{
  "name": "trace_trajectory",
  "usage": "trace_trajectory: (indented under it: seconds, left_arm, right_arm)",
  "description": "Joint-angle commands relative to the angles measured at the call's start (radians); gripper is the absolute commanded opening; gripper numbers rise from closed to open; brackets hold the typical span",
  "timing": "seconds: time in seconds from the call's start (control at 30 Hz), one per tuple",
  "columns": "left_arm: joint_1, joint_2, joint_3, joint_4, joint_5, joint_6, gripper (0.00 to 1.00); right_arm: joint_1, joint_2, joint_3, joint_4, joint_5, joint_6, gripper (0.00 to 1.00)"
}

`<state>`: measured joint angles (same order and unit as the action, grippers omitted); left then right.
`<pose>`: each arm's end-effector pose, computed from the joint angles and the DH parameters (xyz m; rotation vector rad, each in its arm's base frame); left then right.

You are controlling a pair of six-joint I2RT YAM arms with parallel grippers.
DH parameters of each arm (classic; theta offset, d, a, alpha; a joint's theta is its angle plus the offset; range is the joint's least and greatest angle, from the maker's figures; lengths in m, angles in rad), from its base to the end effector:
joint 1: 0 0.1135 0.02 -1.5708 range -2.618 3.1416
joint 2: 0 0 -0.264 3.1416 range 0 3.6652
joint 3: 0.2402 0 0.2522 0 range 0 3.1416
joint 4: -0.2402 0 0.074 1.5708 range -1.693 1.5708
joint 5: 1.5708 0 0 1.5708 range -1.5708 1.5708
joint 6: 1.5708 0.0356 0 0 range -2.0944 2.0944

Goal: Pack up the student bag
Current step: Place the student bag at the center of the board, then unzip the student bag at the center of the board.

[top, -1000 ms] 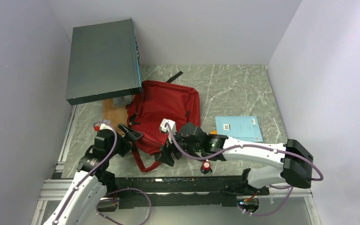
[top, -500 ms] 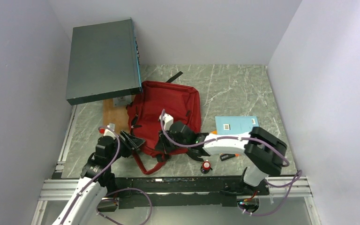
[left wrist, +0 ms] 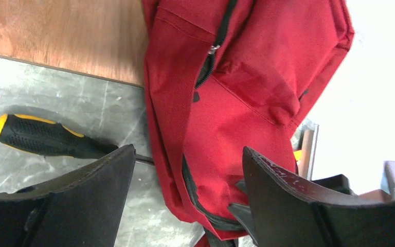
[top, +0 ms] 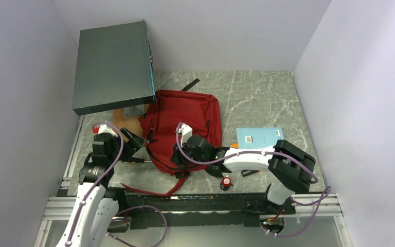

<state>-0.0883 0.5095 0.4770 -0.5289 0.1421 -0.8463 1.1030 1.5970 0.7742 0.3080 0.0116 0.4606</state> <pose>0.1278 -0.0164 0.2361 -0.7356 2.0816 -0.6892 0.1505 0.2970 0.1847 -0.6955 2.1142 0.9054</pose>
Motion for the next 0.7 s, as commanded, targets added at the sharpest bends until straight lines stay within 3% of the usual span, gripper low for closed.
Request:
trace_trajectory:
  seconds: [0.0,0.07,0.23,0.3,0.43,0.67]
  left_arm:
    - [0.054,0.106,-0.011,0.135,0.131,0.102,0.79]
    - [0.057,0.150,-0.013,0.163,0.144,0.129,0.77]
    - [0.057,0.227,-0.030,0.244,0.132,0.176,0.67]
    - [0.057,0.257,-0.042,0.300,0.154,0.185,0.56]
    - [0.058,0.327,-0.049,0.353,0.187,0.201,0.20]
    - [0.065,0.338,-0.100,0.459,0.264,0.206,0.00]
  right_arm:
    - [0.000,-0.003,0.079,0.072,0.015,-0.005,0.48]
    - [-0.009,0.009,0.095,0.120,0.001,0.021,0.54]
    - [-0.037,0.101,0.176,0.197,-0.062,0.076,0.57]
    - [-0.052,0.150,0.214,0.242,-0.112,0.072,0.58]
    - [-0.098,0.219,0.238,0.324,-0.218,0.012,0.58]
    - [-0.138,0.320,0.265,0.414,-0.356,-0.141,0.60]
